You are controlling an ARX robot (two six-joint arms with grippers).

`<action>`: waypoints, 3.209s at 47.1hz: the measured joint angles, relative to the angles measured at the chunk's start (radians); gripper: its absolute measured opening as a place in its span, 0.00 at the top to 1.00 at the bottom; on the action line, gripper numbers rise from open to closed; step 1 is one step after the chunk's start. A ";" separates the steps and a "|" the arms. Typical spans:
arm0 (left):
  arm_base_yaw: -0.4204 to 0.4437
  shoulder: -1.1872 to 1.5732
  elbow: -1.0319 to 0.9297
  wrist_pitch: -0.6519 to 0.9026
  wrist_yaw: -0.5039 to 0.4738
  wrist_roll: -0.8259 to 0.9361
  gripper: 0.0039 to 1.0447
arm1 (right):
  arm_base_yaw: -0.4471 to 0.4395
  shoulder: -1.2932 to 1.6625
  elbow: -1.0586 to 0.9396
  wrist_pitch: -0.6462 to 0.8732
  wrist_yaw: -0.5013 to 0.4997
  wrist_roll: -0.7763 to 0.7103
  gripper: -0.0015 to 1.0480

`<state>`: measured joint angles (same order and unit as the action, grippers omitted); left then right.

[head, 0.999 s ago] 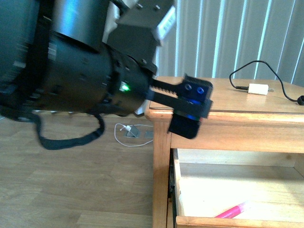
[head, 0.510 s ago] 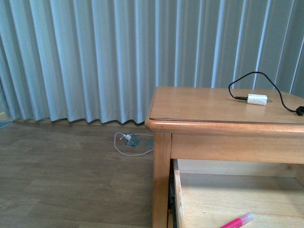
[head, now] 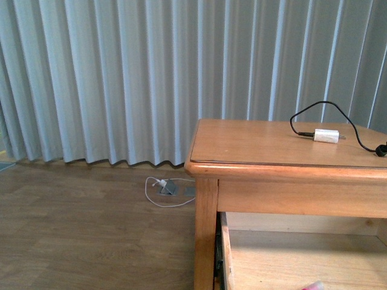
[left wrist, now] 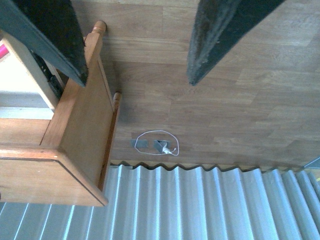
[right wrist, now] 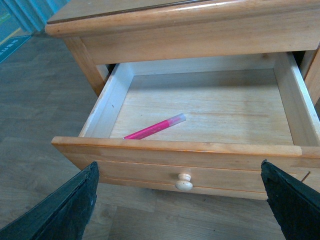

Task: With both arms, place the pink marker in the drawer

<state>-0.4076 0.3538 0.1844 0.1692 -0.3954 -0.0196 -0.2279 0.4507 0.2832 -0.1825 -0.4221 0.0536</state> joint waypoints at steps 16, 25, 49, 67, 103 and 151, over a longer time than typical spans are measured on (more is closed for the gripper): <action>0.213 -0.187 -0.089 -0.115 0.202 0.012 0.96 | 0.000 0.000 0.000 0.000 0.000 0.000 0.08; 0.357 -0.289 -0.113 -0.175 0.377 0.015 0.96 | 0.000 -0.001 0.000 0.000 -0.001 0.000 0.08; 0.405 -0.350 -0.161 -0.173 0.393 0.015 0.96 | 0.000 -0.001 0.000 0.000 0.000 0.000 0.08; 0.405 -0.351 -0.161 -0.173 0.393 0.015 0.33 | 0.048 -0.033 -0.031 0.067 0.174 -0.211 0.08; 0.405 -0.351 -0.161 -0.173 0.393 0.015 0.05 | 0.148 0.737 0.077 0.227 0.258 -0.325 0.08; 0.405 -0.351 -0.161 -0.173 0.393 0.016 0.05 | 0.264 1.447 0.446 0.835 0.453 -0.163 0.08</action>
<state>-0.0029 0.0032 0.0235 -0.0036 -0.0025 -0.0040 0.0357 1.8980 0.7296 0.6525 0.0311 -0.1097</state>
